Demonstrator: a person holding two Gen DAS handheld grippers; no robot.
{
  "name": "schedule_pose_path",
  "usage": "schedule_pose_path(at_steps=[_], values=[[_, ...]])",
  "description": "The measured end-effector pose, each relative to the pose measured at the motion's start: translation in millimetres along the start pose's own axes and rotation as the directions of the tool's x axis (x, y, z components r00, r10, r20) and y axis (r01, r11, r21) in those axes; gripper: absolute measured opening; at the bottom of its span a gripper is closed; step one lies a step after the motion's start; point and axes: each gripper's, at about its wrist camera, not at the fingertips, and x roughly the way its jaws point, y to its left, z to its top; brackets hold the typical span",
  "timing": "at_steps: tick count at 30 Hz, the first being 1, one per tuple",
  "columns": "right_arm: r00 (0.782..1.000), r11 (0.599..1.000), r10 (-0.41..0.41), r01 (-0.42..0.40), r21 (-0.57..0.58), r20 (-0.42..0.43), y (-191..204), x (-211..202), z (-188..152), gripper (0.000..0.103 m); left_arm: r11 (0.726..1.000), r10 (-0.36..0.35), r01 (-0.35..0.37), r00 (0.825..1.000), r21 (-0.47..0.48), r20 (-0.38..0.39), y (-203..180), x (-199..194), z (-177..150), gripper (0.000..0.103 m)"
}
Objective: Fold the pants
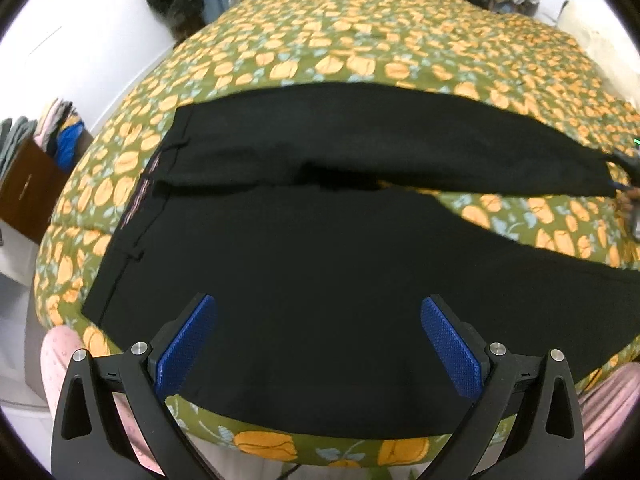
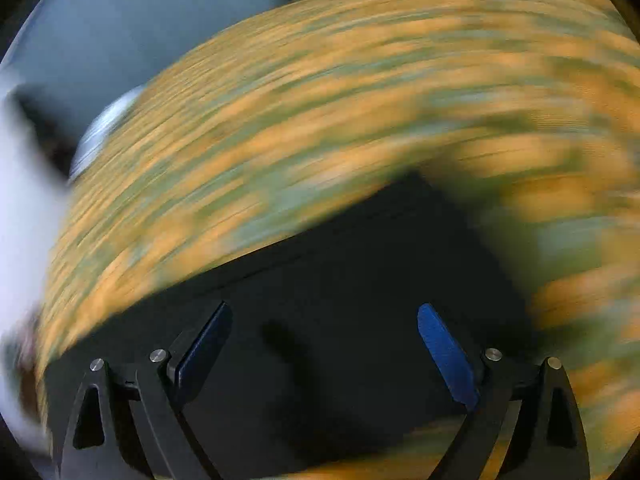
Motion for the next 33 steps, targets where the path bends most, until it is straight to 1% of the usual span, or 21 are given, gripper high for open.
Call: schedule_pose_path(at_steps=[1, 2, 4, 5, 7, 8, 10, 12, 13, 14, 15, 16, 17, 18, 19, 20, 21, 25, 27, 29, 33], values=[[0.999, 0.999, -0.024, 0.023, 0.023, 0.041, -21, -24, 1, 0.094, 1.0, -0.005, 0.005, 1.0, 0.001, -0.004, -3, 2, -1, 0.102], [0.997, 1.0, 0.013, -0.014, 0.019, 0.07, -28, -42, -2, 0.094, 1.0, -0.015, 0.015, 1.0, 0.005, -0.005, -5, 3, -1, 0.102], [0.986, 0.991, 0.134, -0.133, -0.024, 0.101, -29, -84, -32, 0.094, 0.999, -0.045, 0.045, 0.999, 0.027, -0.005, -18, 6, -2, 0.102], [0.971, 0.974, 0.225, -0.221, -0.056, 0.08, -21, -108, -65, 0.097, 0.997, -0.065, 0.065, 0.998, 0.045, -0.008, -27, 9, -2, 0.102], [0.932, 0.93, 0.362, -0.359, -0.075, 0.022, 0, -129, -124, 0.098, 0.987, -0.125, 0.126, 0.992, 0.102, -0.008, -52, 14, -2, 0.102], [0.899, 0.896, 0.437, -0.437, -0.075, -0.022, 13, -140, -161, 0.099, 0.979, -0.155, 0.154, 0.988, 0.137, -0.002, -65, 15, -3, 0.102], [0.834, 0.834, 0.541, -0.549, -0.052, -0.11, 41, -150, -238, 0.099, 0.95, -0.219, 0.21, 0.976, 0.231, 0.014, -96, 19, -6, 0.102], [0.821, 0.829, 0.549, -0.559, -0.029, -0.157, 56, -149, -295, 0.099, 0.92, -0.238, 0.215, 0.971, 0.328, 0.031, -118, 29, -12, 0.102], [0.822, 0.834, 0.543, -0.552, -0.011, -0.171, 59, -147, -314, 0.099, 0.915, -0.22, 0.195, 0.975, 0.353, 0.032, -119, 36, -12, 0.102], [0.836, 0.852, 0.518, -0.523, 0.017, -0.18, 60, -144, -332, 0.099, 0.917, -0.171, 0.147, 0.985, 0.371, 0.032, -118, 45, -16, 0.102], [0.853, 0.867, 0.494, -0.497, 0.027, -0.169, 58, -144, -341, 0.099, 0.926, -0.095, 0.078, 0.995, 0.37, 0.028, -108, 57, -18, 0.102], [0.861, 0.873, 0.485, -0.487, 0.031, -0.153, 58, -146, -343, 0.099, 0.939, -0.001, -0.002, 1.0, 0.345, 0.009, -89, 71, -20, 0.103], [0.865, 0.875, 0.483, -0.484, 0.028, -0.139, 58, -147, -343, 0.099, 0.952, 0.049, -0.04, 0.999, 0.302, -0.022, -67, 79, -21, 0.103], [0.866, 0.876, 0.48, -0.481, 0.028, -0.14, 58, -147, -340, 0.099, 0.98, 0.037, -0.025, 0.998, 0.197, -0.059, -28, 83, -21, 0.103], [0.866, 0.877, 0.479, -0.479, 0.036, -0.144, 58, -143, -338, 0.099, 0.994, 0.003, 0.004, 0.998, 0.106, -0.069, 0, 81, -20, 0.103], [0.863, 0.875, 0.484, -0.481, 0.054, -0.148, 57, -137, -338, 0.099, 1.0, 0.001, 0.001, 0.997, 0.017, -0.072, 28, 78, -20, 0.103], [0.861, 0.873, 0.487, -0.482, 0.069, -0.148, 56, -132, -337, 0.099, 0.996, 0.054, -0.06, 0.995, -0.064, -0.084, 62, 75, -21, 0.103], [0.88, 0.889, 0.456, -0.458, 0.019, -0.134, 58, -130, -328, 0.103, 0.963, 0.192, -0.207, 0.977, -0.174, -0.097, 127, 59, -25, 0.102], [0.902, 0.907, 0.414, -0.42, -0.026, -0.124, 67, -131, -331, 0.103, 0.959, 0.178, -0.192, 0.981, -0.207, -0.082, 139, 52, -21, 0.102], [0.915, 0.917, 0.389, -0.396, -0.053, -0.111, 70, -134, -335, 0.103, 0.97, 0.114, -0.12, 0.993, -0.214, -0.038, 136, 47, -4, 0.102], [0.914, 0.915, 0.392, -0.399, -0.057, -0.107, 68, -132, -336, 0.103, 0.988, 0.031, -0.021, 0.997, -0.154, 0.067, 102, 46, 55, 0.102]])
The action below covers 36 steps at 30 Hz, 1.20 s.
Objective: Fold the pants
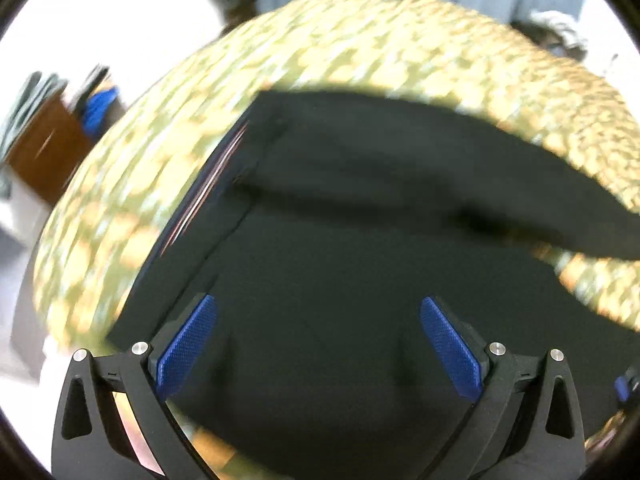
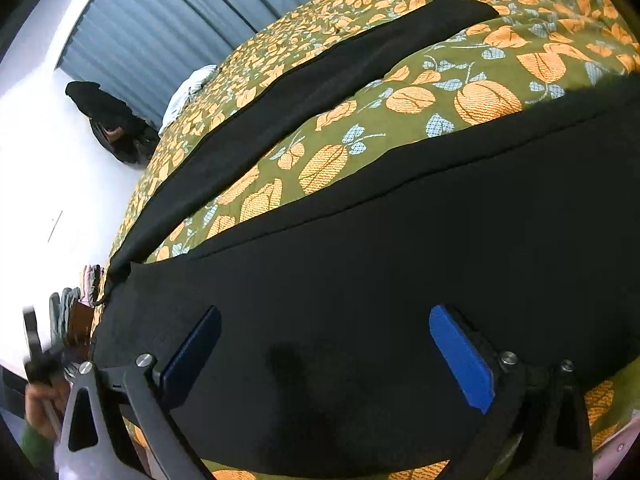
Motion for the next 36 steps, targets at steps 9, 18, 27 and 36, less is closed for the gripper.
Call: schedule_pose_path(at_steps=[9, 18, 27, 36], values=[[1.0, 1.0, -0.021, 0.021, -0.015, 0.0, 1, 5, 0, 0.103, 0.978, 0.202, -0.199, 0.978, 0.057, -0.057, 7, 113, 71, 0.103], [0.993, 0.986, -0.115, 0.114, -0.119, -0.005, 16, 14, -7, 0.103, 0.995, 0.099, -0.099, 0.995, -0.008, 0.012, 33, 54, 39, 0.102], [0.991, 0.982, -0.13, 0.126, -0.143, -0.017, 15, 18, -8, 0.103, 0.998, -0.057, 0.057, 0.998, -0.033, 0.0, -39, 61, 72, 0.102], [0.982, 0.961, -0.19, 0.184, -0.207, -0.011, 28, 14, -8, 0.103, 0.999, 0.036, -0.036, 0.998, -0.002, 0.046, -47, 89, 96, 0.102]])
